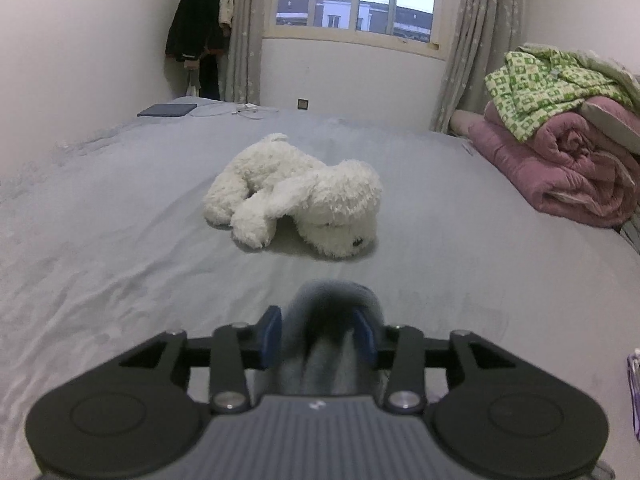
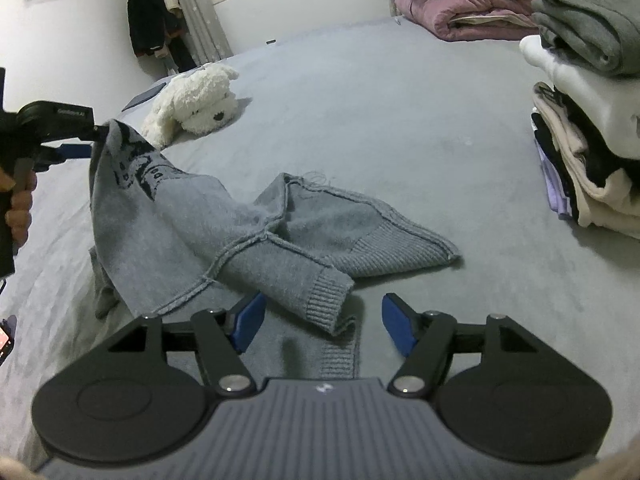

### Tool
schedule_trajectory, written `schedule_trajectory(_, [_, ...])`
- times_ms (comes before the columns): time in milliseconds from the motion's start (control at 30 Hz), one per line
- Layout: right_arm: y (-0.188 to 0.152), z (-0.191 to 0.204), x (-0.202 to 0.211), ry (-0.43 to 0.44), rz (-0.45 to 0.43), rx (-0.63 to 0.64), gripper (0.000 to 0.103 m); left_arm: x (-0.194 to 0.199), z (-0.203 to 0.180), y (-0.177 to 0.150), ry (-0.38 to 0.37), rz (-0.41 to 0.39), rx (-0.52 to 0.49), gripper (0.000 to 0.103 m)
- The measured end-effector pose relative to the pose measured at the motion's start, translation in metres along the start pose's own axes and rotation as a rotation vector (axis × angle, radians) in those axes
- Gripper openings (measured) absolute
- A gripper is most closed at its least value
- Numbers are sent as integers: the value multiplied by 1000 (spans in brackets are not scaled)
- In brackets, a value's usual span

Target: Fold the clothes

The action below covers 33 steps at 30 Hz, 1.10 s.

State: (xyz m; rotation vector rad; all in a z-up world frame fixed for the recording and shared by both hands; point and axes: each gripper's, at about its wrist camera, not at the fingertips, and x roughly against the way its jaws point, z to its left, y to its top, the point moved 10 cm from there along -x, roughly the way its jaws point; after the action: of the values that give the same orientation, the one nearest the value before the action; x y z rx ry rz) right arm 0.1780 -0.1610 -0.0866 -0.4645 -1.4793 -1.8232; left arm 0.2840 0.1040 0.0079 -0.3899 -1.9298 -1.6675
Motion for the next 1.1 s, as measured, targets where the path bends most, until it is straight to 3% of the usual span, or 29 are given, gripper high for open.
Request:
schedule_trajectory(133, [-3, 0, 1, -1, 14, -6, 69, 8, 0, -9, -9, 25, -3, 54])
schedule_trajectory(433, [-12, 5, 14, 25, 27, -15, 69, 33, 2, -50, -19, 89, -15, 62])
schedule_trajectory(833, [-22, 43, 33, 110, 20, 51, 69, 60, 17, -125, -52, 178, 46, 67])
schedule_trajectory(1100, [-44, 73, 20, 107, 64, 154, 69, 75, 30, -160, -78, 158, 96, 66])
